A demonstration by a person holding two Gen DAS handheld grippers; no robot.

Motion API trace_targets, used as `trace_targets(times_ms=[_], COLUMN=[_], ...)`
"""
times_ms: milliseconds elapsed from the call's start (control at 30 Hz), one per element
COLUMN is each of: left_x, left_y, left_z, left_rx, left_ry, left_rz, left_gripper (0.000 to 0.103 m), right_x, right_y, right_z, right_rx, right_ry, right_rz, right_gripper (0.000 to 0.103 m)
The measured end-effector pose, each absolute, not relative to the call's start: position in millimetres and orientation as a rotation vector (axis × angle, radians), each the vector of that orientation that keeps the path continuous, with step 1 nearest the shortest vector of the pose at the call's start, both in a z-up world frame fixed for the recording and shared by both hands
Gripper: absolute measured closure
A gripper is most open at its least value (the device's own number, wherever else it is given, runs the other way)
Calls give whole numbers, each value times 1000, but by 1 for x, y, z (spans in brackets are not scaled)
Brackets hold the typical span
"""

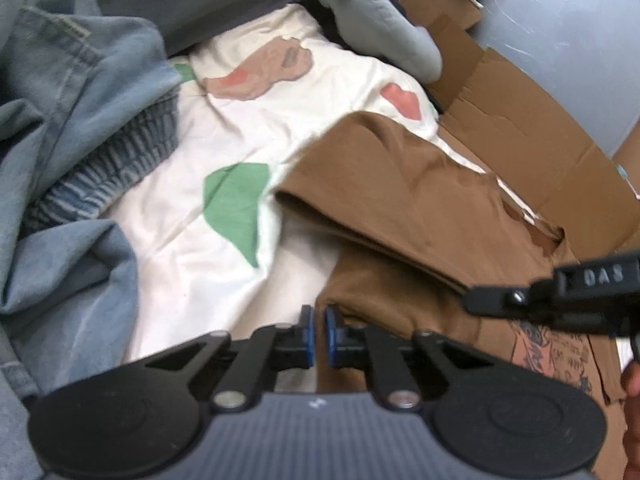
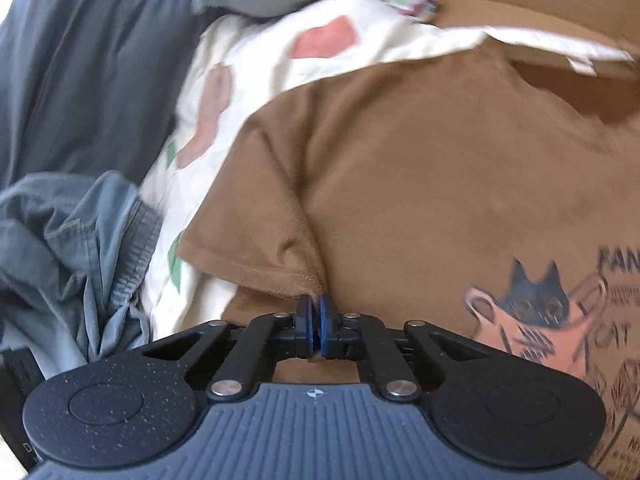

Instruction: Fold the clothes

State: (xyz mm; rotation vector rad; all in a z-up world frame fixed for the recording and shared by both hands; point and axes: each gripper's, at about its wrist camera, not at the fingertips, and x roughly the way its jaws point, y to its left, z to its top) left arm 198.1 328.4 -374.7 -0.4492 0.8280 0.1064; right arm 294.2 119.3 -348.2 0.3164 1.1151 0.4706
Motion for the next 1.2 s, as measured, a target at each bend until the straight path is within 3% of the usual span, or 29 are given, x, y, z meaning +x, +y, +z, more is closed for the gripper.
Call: trace_targets(times_ms=[367, 533, 767, 933, 1067, 1100, 1133, 1200], left_x=[189, 197, 226, 239, 238, 238, 237, 236], left_y=[340, 337, 336, 337, 336, 335, 334, 336], left_z=[-357, -346, -353, -367, -377, -377, -377, -376], left_rx=[-480, -480, -476, -432, -418, -414, -410, -434], left_ry=[806, 761, 726, 771, 783, 783, 784, 786], left_rz=[132, 99, 122, 171, 173, 171, 169, 159], left_gripper=[98, 79, 79, 79, 81, 84, 96, 98], right_x=[276, 267, 267, 272, 276, 276, 277, 277], right_y=[102, 103, 104, 107, 110, 112, 114, 116], right_z=[-377, -370, -357, -349, -346, -346, -345, -344], right_rx=[402, 390, 350, 325, 324, 320, 316, 311], right_ry=[1197, 1176, 1139, 1119, 1109, 1107, 1105, 1099], right_rz=[386, 394, 408, 426, 437, 442, 447, 457], right_gripper=[98, 98, 85, 85, 85, 85, 85, 84])
